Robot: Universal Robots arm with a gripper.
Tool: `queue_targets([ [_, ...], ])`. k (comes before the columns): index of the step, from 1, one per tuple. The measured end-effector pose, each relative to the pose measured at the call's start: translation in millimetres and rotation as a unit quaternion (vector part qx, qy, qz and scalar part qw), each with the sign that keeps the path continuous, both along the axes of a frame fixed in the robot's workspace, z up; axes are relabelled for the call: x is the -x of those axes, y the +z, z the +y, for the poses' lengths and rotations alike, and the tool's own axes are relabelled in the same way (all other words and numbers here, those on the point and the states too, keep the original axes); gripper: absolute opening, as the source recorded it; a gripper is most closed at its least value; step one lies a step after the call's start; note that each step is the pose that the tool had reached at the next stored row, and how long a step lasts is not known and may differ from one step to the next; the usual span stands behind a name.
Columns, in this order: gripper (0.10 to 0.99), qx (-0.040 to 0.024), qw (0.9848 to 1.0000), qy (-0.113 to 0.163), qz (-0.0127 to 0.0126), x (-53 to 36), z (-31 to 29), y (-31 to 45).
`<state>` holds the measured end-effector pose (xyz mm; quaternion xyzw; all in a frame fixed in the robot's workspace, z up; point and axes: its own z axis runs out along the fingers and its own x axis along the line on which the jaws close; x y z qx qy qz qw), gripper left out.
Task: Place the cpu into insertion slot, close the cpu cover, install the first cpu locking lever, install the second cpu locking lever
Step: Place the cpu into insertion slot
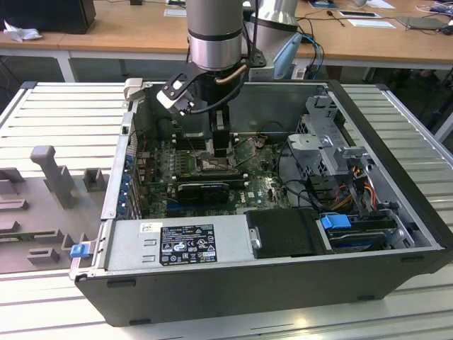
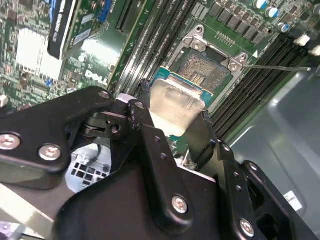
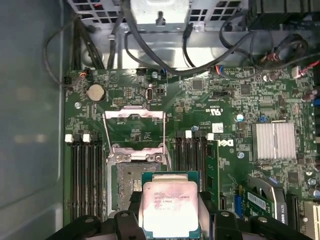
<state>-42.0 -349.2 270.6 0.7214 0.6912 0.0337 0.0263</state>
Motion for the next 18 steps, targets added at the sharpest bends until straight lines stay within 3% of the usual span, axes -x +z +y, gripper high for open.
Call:
queue_targets([
  [18, 0.525, 0.0, 1.0, -0.008, 0.0004, -0.1, 1.1, -8.7],
])
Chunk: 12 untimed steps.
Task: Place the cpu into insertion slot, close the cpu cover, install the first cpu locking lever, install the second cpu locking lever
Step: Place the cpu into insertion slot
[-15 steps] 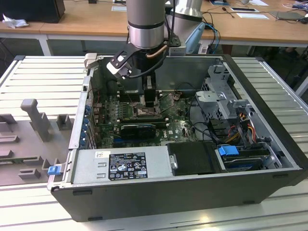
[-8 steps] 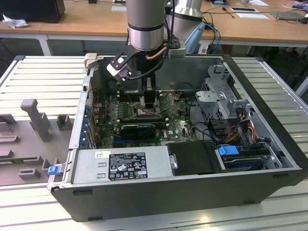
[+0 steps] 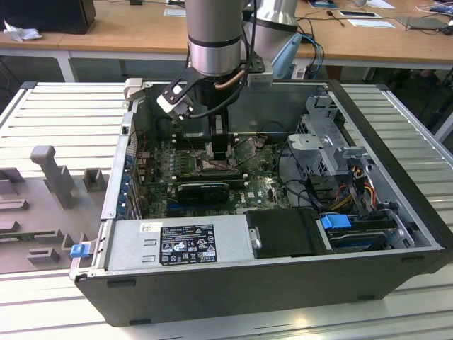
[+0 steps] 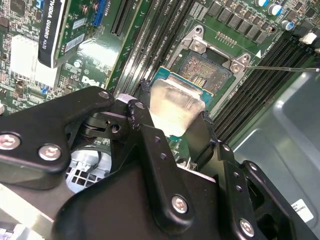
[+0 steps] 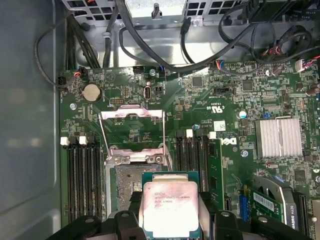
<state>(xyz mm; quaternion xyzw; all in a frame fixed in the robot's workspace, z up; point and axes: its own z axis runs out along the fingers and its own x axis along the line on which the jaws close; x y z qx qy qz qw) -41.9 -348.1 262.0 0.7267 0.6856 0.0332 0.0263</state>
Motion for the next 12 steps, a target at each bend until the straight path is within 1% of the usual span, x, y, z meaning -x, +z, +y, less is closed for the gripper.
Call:
queue_targets([
  [7, 0.525, 0.0, 1.0, -0.004, 0.0007, 0.0, 1.4, -1.9],
  [10, 0.525, 0.0001, 1.0, -0.005, 0.0016, -0.1, 2.8, -4.7],
  [12, 0.525, 0.0, 1.0, -0.004, 0.0017, -0.2, 4.0, -6.7],
])
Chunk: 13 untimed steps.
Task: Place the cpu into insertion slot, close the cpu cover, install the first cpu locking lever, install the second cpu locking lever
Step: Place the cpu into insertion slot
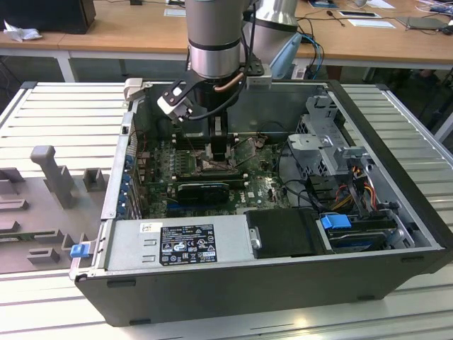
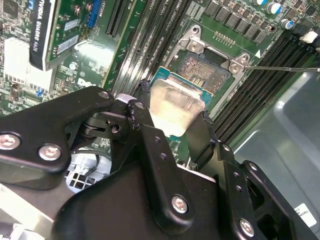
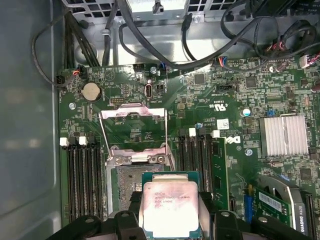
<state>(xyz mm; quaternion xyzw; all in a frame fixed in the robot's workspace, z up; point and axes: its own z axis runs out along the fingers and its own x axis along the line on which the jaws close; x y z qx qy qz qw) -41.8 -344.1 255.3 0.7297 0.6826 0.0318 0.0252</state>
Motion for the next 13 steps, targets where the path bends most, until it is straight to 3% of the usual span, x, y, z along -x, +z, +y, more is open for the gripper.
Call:
queue_targets([
  [5, 0.525, 0.0, 0.9998, 0.019, 0.0001, -0.4, 3.7, -4.6],
  [13, 0.525, 0.0, 0.9998, 0.019, 0.0002, -0.6, 9.7, -8.5],
])
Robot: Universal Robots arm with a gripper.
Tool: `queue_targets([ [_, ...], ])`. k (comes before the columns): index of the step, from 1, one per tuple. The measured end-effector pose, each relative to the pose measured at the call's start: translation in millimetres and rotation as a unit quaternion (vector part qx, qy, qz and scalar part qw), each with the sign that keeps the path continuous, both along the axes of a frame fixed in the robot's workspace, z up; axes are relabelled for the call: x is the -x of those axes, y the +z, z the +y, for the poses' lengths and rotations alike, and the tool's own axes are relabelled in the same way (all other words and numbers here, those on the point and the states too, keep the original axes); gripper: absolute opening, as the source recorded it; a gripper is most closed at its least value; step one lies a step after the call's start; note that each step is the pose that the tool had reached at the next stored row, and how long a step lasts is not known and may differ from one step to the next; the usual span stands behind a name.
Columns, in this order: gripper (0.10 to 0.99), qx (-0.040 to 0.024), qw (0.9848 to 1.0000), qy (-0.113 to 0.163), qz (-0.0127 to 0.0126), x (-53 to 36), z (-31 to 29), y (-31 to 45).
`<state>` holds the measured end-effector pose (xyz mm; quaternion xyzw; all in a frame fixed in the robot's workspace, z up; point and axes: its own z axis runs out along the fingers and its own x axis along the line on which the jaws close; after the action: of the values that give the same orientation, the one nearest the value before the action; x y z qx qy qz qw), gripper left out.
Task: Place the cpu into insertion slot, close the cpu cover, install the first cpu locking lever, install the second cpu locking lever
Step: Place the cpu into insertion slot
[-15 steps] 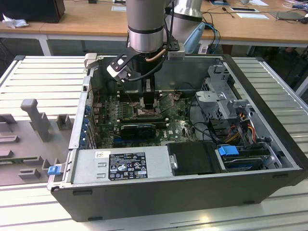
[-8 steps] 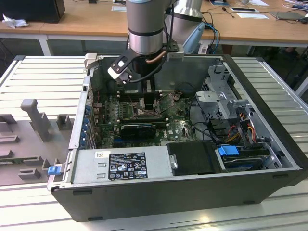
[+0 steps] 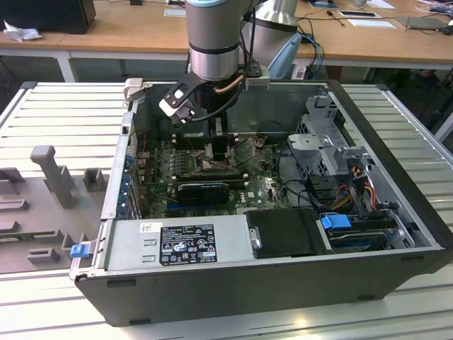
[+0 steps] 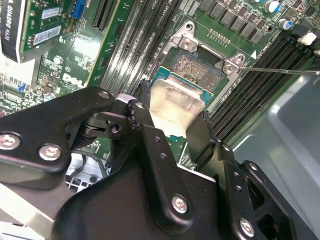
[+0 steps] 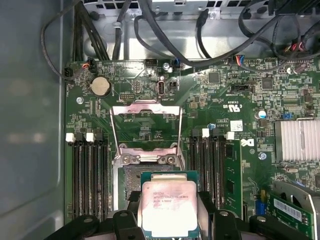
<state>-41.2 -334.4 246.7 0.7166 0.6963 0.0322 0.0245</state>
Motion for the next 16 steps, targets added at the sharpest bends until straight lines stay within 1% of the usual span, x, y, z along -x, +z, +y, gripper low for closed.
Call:
queue_targets([
  [2, 0.525, 0.0, 1.0, 0.0, 0.0, 0.0, 1.5, -1.1],
  [8, 0.525, 0.0, 1.0, 0.0, 0.0001, 0.0, 2.8, -2.8],
  [10, 0.525, 0.0, 1.0, 0.0, 0.0002, 0.0, 4.8, -3.8],
  [12, 0.525, -0.0001, 1.0, 0.0, 0.0002, 0.0, 6.7, -6.1],
  [16, 0.525, 0.0, 1.0, 0.0, 0.0002, 0.1, 7.2, -14.2],
])
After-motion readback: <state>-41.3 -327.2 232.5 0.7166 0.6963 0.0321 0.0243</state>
